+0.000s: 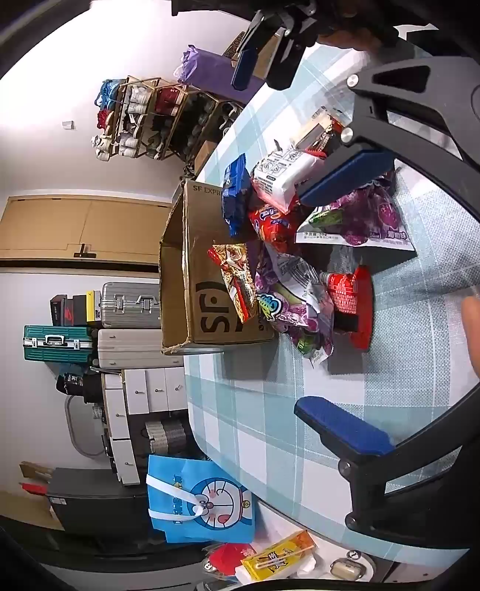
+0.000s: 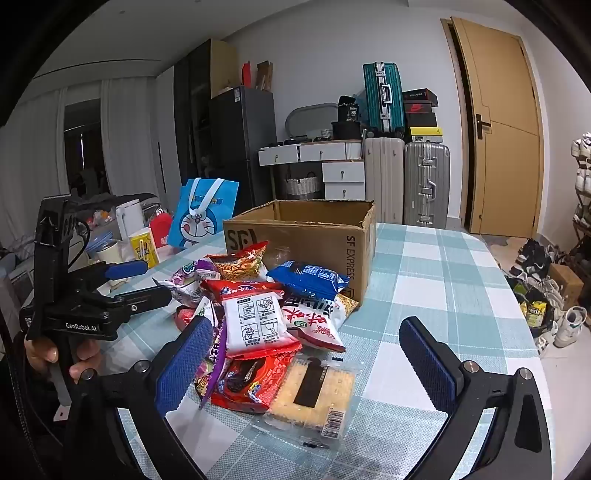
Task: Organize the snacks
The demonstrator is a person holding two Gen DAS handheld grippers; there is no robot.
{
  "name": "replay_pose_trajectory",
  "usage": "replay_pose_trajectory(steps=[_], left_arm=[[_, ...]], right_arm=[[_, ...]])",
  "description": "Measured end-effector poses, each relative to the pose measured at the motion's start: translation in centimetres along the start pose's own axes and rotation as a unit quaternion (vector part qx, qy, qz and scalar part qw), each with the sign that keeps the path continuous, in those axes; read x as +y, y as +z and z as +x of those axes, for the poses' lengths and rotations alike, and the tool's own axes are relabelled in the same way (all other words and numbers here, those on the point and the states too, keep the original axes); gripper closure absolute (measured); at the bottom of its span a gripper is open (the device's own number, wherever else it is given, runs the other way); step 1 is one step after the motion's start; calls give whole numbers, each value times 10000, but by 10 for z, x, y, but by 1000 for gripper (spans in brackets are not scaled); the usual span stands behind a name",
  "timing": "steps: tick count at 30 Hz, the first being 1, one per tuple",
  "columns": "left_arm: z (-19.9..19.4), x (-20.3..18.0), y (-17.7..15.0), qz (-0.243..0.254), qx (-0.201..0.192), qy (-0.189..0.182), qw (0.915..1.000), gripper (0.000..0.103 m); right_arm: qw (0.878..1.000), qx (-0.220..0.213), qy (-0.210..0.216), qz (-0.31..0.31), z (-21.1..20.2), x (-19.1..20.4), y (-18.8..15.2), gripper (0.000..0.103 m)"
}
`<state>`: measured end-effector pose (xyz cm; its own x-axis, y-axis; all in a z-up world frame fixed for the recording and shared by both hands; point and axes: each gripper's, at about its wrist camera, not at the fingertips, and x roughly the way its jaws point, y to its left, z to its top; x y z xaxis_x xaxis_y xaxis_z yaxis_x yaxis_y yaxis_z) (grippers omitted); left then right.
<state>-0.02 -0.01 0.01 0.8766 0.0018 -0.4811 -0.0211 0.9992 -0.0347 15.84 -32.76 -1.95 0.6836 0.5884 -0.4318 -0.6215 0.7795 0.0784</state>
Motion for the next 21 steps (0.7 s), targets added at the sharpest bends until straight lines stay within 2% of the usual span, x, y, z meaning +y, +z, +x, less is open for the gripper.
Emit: replay_pose_trajectory(steps=[21], left_arm=[[0,0,0,-22,39,-6,10000,0]], right_arm=[[10000,-26,15,36,0,-1,0,0]])
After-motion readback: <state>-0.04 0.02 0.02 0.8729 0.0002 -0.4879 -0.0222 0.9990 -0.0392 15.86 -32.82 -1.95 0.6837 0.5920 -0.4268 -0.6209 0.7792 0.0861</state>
